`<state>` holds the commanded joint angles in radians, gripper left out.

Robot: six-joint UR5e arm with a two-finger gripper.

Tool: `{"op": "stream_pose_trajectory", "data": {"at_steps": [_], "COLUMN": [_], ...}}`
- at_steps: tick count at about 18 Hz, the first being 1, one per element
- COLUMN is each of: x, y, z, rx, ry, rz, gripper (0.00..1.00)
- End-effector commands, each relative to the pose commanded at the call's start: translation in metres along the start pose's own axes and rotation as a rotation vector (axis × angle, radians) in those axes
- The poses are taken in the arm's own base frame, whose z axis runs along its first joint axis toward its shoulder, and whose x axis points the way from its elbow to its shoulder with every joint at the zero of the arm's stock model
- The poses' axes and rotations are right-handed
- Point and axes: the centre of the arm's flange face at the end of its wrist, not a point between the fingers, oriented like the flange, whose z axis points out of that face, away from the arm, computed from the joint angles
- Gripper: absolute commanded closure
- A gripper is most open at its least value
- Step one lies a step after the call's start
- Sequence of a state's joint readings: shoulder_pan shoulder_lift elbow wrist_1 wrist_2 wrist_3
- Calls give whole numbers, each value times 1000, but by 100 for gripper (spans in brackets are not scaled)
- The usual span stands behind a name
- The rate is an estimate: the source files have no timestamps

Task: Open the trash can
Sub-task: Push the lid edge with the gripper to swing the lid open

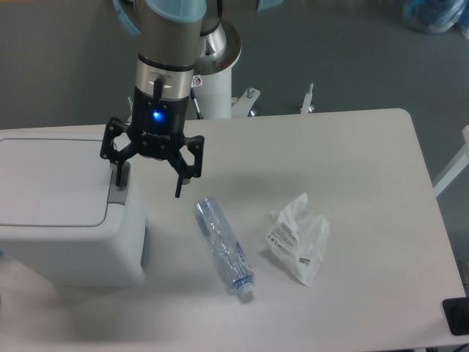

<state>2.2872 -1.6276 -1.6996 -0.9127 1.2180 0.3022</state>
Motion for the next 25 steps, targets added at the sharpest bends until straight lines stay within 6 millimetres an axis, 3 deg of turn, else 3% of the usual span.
{"op": "stream_pose_trajectory", "data": {"at_steps": [17,25], "x": [-1,0], "y": [0,-30], "z": [3,-36], "rx": [-5,78], "ry": [-2,-32], "rz": [-3,34], "gripper": [0,0]}}
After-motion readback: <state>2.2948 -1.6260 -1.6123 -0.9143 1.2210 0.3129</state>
